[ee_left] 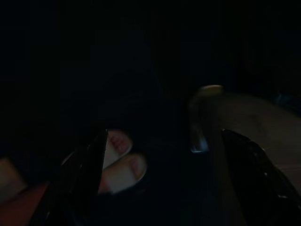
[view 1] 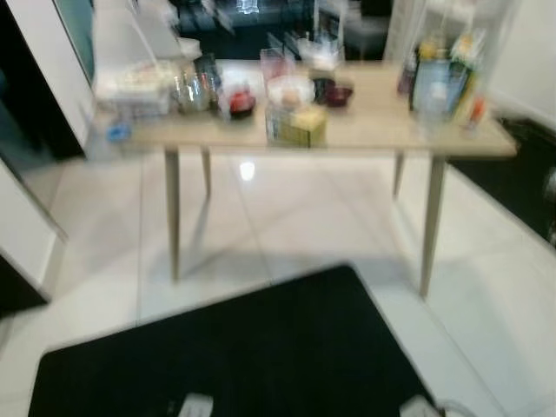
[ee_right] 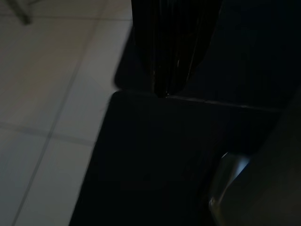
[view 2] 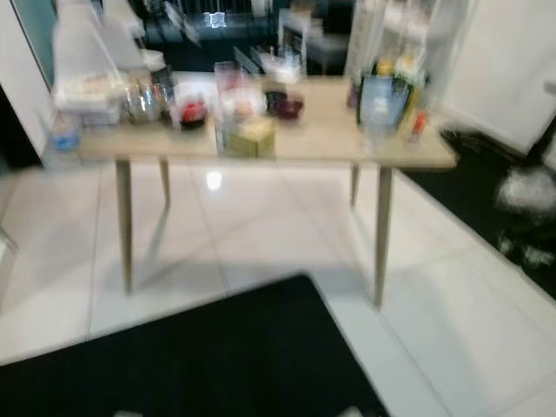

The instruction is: Restocking fridge

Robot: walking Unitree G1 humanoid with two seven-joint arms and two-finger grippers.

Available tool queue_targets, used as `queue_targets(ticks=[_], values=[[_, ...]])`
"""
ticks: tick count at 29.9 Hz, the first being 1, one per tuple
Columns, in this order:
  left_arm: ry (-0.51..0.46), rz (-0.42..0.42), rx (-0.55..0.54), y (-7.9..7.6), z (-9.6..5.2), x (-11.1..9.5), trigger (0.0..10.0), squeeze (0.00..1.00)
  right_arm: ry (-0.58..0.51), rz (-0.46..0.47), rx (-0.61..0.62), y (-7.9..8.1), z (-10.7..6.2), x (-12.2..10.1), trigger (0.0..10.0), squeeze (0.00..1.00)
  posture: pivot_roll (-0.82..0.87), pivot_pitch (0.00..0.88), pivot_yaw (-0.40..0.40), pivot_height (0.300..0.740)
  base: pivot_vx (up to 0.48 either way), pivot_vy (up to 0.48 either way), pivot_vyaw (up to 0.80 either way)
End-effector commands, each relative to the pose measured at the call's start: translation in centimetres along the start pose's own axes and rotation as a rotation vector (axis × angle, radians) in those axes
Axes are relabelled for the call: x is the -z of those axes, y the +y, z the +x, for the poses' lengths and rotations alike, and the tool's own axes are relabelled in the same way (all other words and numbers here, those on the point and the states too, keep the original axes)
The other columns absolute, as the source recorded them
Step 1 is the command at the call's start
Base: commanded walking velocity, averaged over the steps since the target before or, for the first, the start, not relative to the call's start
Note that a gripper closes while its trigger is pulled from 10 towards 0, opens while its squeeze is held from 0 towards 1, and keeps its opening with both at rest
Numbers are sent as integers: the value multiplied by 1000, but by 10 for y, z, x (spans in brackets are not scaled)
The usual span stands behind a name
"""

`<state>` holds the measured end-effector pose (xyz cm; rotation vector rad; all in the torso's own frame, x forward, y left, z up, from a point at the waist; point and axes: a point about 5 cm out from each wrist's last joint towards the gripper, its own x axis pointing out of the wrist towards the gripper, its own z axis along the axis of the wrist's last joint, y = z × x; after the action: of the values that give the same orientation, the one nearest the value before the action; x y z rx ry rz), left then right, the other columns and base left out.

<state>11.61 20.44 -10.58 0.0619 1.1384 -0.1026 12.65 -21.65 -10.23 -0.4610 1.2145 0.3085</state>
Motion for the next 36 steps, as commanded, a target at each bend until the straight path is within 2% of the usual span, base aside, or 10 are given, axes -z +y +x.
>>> queue_targets(ticks=[1,14,32,36], values=[[49,3,11,-3,-2,13,10000,0,-5,10,-6,3,0,-1,10000,0,-47,0,-21,740,480,0,0],[49,13,5,1,-2,12,10000,0,-11,10,-11,6,1,-3,10000,0,-45,0,-10,740,480,0,0],[50,6,8,-1,-2,13,10000,0,-9,15,-14,7,1,-2,10000,0,-40,0,-12,740,480,0,0],[36,-48,1,-1,-2,12,10000,0,-11,15,-14,8,1,-3,10000,0,-39,0,-13,740,360,0,0]])
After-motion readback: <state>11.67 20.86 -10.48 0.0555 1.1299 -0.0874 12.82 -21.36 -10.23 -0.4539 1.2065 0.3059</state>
